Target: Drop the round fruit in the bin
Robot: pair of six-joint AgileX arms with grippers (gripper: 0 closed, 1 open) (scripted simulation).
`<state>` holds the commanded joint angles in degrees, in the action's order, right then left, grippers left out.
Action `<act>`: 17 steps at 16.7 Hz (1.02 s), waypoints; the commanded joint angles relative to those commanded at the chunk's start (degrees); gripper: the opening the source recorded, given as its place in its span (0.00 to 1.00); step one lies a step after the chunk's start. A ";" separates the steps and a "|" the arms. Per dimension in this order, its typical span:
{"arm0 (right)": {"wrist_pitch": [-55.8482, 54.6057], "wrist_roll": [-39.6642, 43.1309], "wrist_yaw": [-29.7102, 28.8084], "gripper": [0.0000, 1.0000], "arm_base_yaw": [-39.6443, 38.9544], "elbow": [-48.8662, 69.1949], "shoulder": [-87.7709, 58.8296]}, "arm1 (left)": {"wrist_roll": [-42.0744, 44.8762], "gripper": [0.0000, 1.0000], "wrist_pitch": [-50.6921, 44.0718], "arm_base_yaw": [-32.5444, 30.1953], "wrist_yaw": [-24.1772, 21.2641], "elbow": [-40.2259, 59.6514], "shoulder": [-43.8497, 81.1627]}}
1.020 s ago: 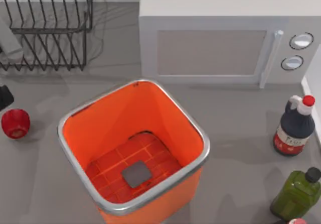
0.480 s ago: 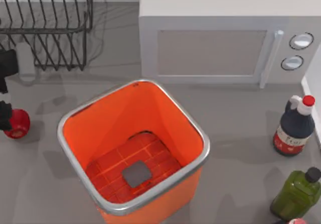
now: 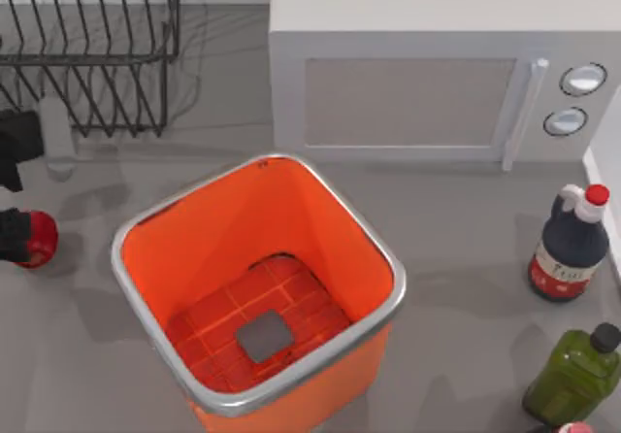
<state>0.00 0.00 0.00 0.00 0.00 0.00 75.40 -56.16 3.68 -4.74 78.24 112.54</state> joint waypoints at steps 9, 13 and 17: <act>0.00 0.00 0.00 1.00 0.00 0.00 0.00 | -0.33 1.00 10.17 -0.44 -0.03 -5.70 4.22; 0.00 0.00 0.00 1.00 0.00 0.00 0.00 | -0.33 0.70 10.17 -0.44 -0.03 -5.70 4.22; 0.00 0.00 0.00 1.00 0.00 0.00 0.00 | -0.33 0.40 10.17 -0.44 -0.03 -5.70 4.22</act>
<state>0.00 0.00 0.00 0.00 0.00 0.00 75.07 -46.00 3.24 -4.77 72.54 116.77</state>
